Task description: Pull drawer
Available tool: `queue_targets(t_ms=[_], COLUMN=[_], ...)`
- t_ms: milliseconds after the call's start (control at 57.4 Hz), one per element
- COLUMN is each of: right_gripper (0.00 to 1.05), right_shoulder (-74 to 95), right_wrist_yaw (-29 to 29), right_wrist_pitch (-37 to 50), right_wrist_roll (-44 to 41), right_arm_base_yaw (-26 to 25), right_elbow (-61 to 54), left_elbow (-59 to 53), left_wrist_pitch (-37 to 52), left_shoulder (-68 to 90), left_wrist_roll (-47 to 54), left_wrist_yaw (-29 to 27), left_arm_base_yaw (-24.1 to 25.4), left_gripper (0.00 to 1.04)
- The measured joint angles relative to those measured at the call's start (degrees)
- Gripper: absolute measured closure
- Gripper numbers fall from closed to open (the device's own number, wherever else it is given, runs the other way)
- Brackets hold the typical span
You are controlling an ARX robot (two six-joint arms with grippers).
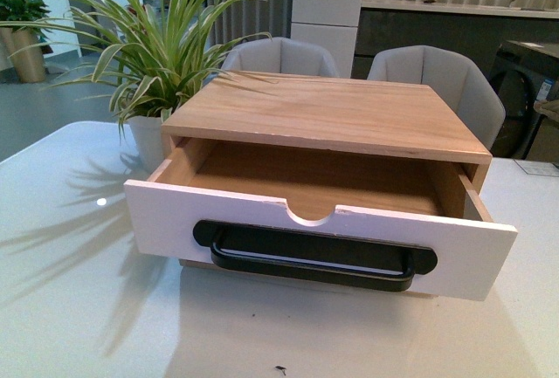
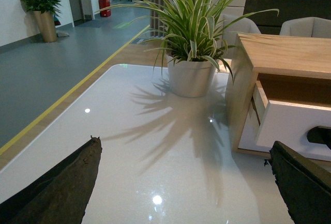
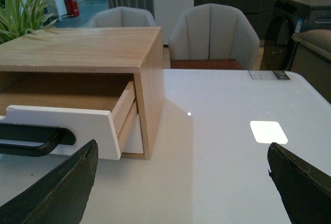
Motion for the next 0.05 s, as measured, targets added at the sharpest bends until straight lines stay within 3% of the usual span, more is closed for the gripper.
queue_targets(t_ms=[52], right_gripper=[0.09], right_shoulder=[0.00], right_wrist_yaw=[0.00], right_wrist_pitch=[0.00], right_wrist_roll=[0.00], right_arm_base_yaw=[0.00], right_elbow=[0.00], left_elbow=[0.00], left_wrist_pitch=[0.00], left_shoulder=[0.00], left_wrist_roll=[-0.02], left_wrist_yaw=[0.00], left_arm_base_yaw=[0.00], left_gripper=[0.07])
